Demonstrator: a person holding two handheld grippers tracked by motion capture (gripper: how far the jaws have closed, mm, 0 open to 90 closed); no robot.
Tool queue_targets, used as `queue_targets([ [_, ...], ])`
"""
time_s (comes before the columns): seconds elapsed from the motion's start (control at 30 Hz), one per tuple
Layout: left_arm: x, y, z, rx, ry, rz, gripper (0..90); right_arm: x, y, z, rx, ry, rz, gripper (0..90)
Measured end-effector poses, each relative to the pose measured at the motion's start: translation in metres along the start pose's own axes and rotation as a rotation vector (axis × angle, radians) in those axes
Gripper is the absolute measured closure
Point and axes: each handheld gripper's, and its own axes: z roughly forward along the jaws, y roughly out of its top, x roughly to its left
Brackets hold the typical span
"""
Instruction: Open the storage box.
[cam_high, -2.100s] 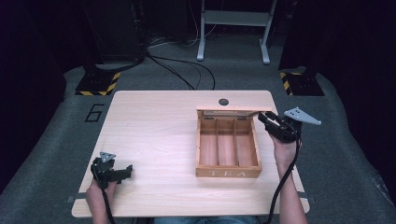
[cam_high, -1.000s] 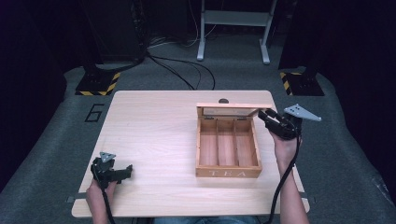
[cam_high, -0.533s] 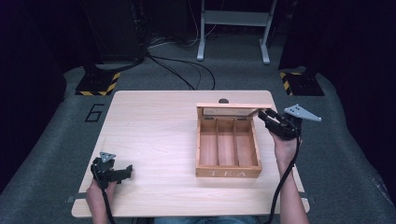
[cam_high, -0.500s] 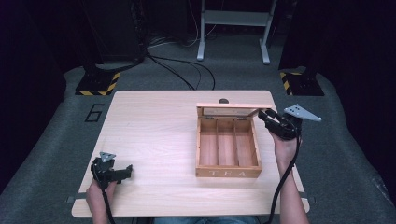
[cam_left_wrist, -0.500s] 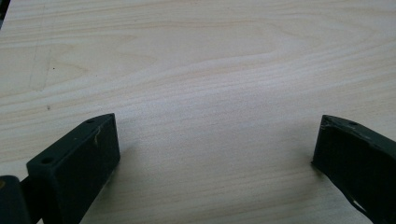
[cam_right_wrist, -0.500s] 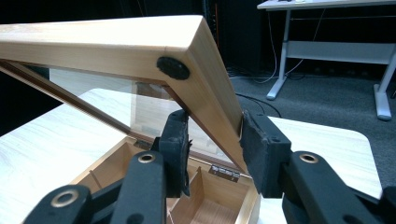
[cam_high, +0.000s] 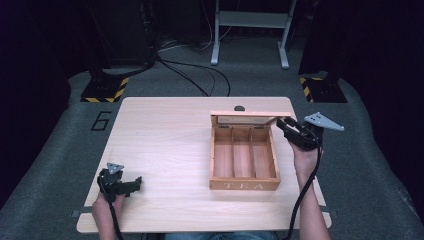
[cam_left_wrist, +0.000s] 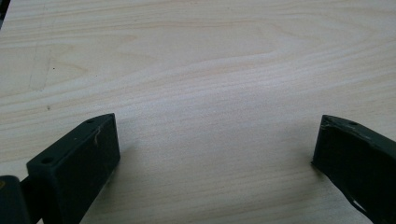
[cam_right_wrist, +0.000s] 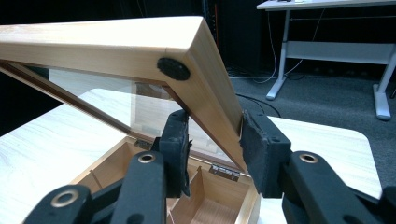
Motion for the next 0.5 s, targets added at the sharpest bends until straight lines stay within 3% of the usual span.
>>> queue_targets([
  [0.5,0.0000,0.0000,0.0000,0.000,0.000,0.000,0.4,0.0009,-0.0003,-0.0013,-0.003,-0.001,0.000,62.3],
])
